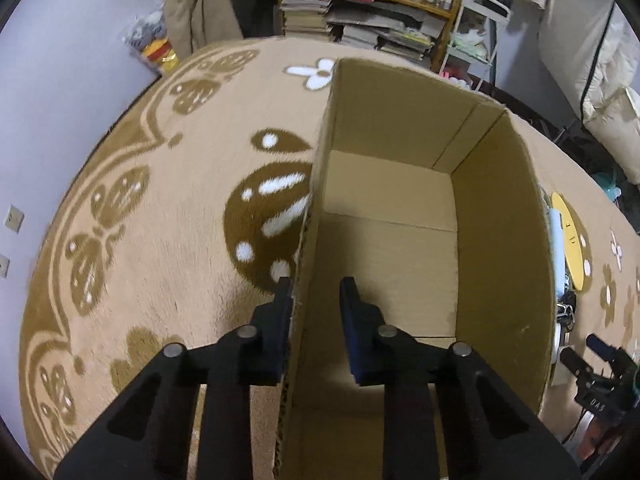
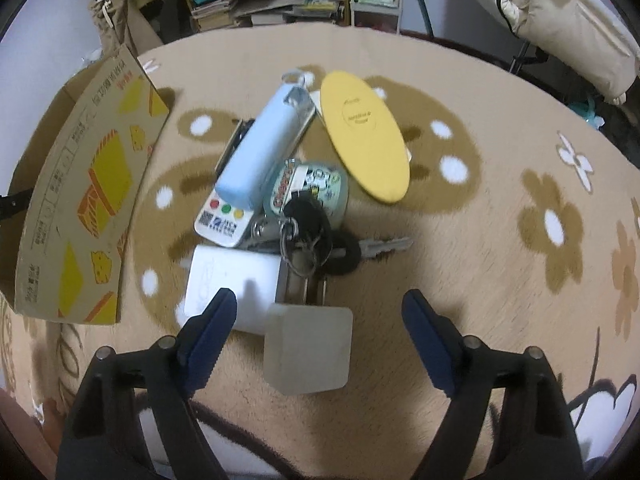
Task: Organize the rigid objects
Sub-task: 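Clamp the box wall with the left gripper while the right gripper grasps the white charger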
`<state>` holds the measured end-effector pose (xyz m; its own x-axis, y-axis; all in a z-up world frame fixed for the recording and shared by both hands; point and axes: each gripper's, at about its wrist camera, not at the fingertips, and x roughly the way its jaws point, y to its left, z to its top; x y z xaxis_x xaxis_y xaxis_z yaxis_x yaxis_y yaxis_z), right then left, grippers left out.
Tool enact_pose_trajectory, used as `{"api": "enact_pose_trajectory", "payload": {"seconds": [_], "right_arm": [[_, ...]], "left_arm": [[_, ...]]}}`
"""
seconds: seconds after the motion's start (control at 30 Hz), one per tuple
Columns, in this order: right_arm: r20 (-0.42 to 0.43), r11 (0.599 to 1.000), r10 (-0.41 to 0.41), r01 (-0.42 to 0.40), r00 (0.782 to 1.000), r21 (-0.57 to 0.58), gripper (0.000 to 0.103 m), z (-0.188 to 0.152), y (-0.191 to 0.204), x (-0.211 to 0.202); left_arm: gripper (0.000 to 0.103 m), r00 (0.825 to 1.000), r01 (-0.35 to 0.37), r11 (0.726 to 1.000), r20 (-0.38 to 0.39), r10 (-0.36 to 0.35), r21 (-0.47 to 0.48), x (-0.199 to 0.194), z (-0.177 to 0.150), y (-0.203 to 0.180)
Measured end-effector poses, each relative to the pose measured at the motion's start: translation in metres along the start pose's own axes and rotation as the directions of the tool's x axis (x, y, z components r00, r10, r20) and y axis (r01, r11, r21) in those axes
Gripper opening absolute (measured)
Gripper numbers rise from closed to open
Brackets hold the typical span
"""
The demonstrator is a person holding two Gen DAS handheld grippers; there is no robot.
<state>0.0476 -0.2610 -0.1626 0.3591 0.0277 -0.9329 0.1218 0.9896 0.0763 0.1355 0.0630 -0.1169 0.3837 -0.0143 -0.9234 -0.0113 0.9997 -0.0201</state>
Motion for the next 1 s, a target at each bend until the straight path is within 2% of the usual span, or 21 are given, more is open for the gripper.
{"api": "enact_pose_trajectory", "payload": {"seconds": [0.1, 0.17, 0.27, 0.4, 0.6, 0.73, 1.0], "right_arm": [[-0.030, 1.000, 0.008, -0.007, 1.000, 0.002, 0.080, -0.005, 0.000, 0.007], [-0.045, 1.000, 0.007, -0.007, 0.999, -0.001, 0.079, -0.007, 0.001, 0.010], [-0.061, 1.000, 0.014, -0.014, 0.998, -0.004, 0.071, -0.011, 0.002, 0.014], [-0.071, 0.998, 0.051, -0.049, 0.996, 0.028, 0.066, -0.015, -0.002, 0.016], [-0.097, 0.989, 0.118, -0.108, 0.988, 0.102, 0.065, -0.021, -0.013, 0.021], [-0.101, 0.984, 0.150, -0.139, 0.983, 0.113, 0.053, -0.023, -0.019, 0.024], [-0.050, 0.993, 0.108, -0.105, 0.993, 0.055, 0.053, -0.015, -0.007, 0.013]], "left_arm": [[0.011, 1.000, -0.023, 1.000, -0.020, 0.022, -0.005, 0.006, -0.001, 0.001], [0.008, 0.999, -0.041, 0.999, -0.019, 0.041, -0.001, 0.007, -0.002, 0.001], [0.008, 0.999, -0.034, 0.999, -0.020, 0.034, -0.009, 0.008, -0.001, 0.002], [0.008, 0.999, -0.038, 0.999, -0.019, 0.038, -0.008, 0.008, -0.001, 0.003], [0.009, 0.999, -0.047, 0.999, -0.022, 0.047, -0.004, 0.010, -0.001, 0.003], [0.009, 0.998, -0.057, 0.998, -0.019, 0.057, 0.001, 0.010, -0.001, 0.001], [0.009, 0.998, -0.055, 0.998, -0.024, 0.055, 0.001, 0.010, -0.001, 0.002]]}}
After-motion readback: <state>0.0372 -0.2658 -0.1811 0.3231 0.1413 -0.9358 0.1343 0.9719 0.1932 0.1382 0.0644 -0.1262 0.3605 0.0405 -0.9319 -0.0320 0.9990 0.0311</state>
